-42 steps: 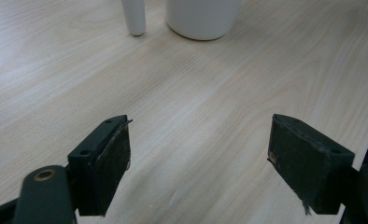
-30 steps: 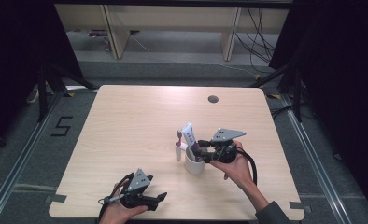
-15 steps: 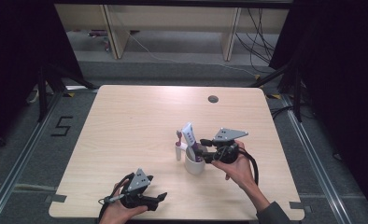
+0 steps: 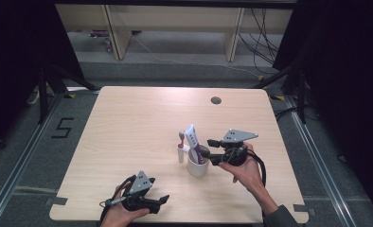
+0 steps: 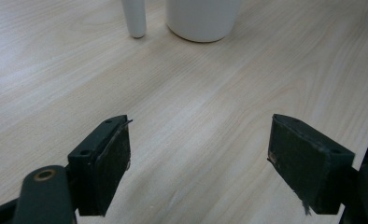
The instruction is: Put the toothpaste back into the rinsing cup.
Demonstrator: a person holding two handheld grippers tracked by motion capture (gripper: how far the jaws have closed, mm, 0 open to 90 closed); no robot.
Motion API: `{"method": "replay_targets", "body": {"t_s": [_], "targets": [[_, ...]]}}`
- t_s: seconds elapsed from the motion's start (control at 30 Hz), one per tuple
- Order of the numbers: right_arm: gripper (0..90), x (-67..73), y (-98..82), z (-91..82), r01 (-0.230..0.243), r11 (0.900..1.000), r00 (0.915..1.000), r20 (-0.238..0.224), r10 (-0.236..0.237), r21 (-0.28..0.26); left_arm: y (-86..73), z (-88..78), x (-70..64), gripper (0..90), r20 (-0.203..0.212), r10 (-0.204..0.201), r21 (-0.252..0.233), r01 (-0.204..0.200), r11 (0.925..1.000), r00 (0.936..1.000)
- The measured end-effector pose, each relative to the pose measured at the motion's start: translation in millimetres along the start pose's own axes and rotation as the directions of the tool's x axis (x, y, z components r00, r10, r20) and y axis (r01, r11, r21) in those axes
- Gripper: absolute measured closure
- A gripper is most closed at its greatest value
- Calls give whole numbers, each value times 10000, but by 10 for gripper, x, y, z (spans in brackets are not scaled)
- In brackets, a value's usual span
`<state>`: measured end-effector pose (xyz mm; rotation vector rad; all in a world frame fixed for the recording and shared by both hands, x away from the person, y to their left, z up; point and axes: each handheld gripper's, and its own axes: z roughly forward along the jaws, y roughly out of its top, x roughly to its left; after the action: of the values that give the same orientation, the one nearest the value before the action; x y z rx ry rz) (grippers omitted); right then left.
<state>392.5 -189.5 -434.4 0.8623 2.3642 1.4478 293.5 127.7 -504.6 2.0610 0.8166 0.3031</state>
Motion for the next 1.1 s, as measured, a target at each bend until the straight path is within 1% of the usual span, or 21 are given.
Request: {"method": "replay_targets", "body": {"t_s": [0.07, 0.1, 0.17, 0.3, 0.33, 0.37, 0.43, 0.47, 0.53, 0.6, 0.63, 0.7, 0.73, 0.83, 0.9, 0.93, 0.97, 1.0, 1.03, 1.07, 1.1], "targets": [[464, -26, 1, -30, 193, 9998, 9998, 50, -193, -30, 4, -9, 1, 207, -44, 5, 83, -5, 10000, 10000], [462, -13, -3, -49, -127, 9999, 9999, 20, 127, 74, 3, -7, 2, 207, -43, -6, 69, 6, 10000, 10000], [452, -45, -5, -75, 180, 9998, 9997, 141, -179, -64, 2, -7, 2, 207, -39, 5, 74, -4, 10000, 10000], [438, -49, -25, -137, -251, 9997, 9997, 52, 251, -35, 4, -9, 1, 207, -19, -40, 42, 40, 10000, 10000], [431, -81, -30, -166, 97, 9999, 9997, 244, -95, -51, 4, -10, 6, 207, -64, -21, 53, 22, 10000, 10000], [418, -77, -43, -182, -116, 9999, 9995, 279, 117, -49, 3, -10, 5, 207, -56, -45, 37, 45, 10000, 10000], [400, -109, -67, -215, -144, 9999, 9997, 218, 145, -49, 2, -6, 6, 207, -32, -47, 15, 47, 10000, 10000], [394, -101, -84, -229, -450, 9990, 9987, 215, 451, -72, 4, -10, 5, 207, -75, -28, 55, 28, 10000, 10000], [384, -146, -107, -275, -202, 9998, 9989, 431, 204, -40, 7, -12, 7, 206, -80, 10, 59, -10, 10000, 10000], [369, -146, -136, -304, -562, 9984, 9975, 433, 561, -2, 9, -19, 10, 206, -147, 22, 83, -21, 10000, 9999], [367, -177, -148, -314, -336, 9993, 9983, 473, 343, -146, 9, -16, 4, 206, -94, -62, 14, 63, 10000, 9999], [354, -165, -172, -356, -829, 9965, 9952, 531, 826, 41, 11, -14, 6, 206, -101, -96, 29, 97, 9999, 9999], [351, -204, -180, -364, -441, 9990, 9969, 648, 444, -52, 11, -15, 8, 206, -72, -61, 66, 61, 10000, 10000], [340, -219, -212, -393, -548, 9984, 9955, 763, 559, -165, 12, -17, 7, 206, -122, -30, 70, 31, 10000, 9999], [328, -223, -226, -414, -725, 9973, 9954, 620, 728, -74, 13, -17, 9, 206, -122, -57, 45, 58, 10000, 9999], [326, -210, -235, -425, -895, 9960, 9930, 770, 899, -79, 16, -24, 11, 206, -133, -41, 107, 42, 9999, 9999], [320, -224, -241, -436, -771, 9969, 9939, 784, 779, -136, 16, -16, -1, 206, -107, -223, -45, 222, 9997, 9997], [312, -203, -249, -450, -1053, 9944, 9917, 734, 1057, -85, 18, -25, 17, 206, -146, -26, 72, 27, 10000, 9999], [312, -226, -255, -457, -803, 9967, 9944, 680, 806, -72, 19, -21, 13, 205, -89, -102, -42, 102, 9999, 9999], [308, -206, -265, -465, -1088, 9940, 9917, 680, 1094, -125, 19, -21, 14, 205, -104, -109, -41, 109, 9999, 9999], [304, -235, -272, -477, -694, 9974, 9944, 783, 705, -166, 19, -20, 12, 205, -79, -140, -71, 139, 9999, 9999]]}}
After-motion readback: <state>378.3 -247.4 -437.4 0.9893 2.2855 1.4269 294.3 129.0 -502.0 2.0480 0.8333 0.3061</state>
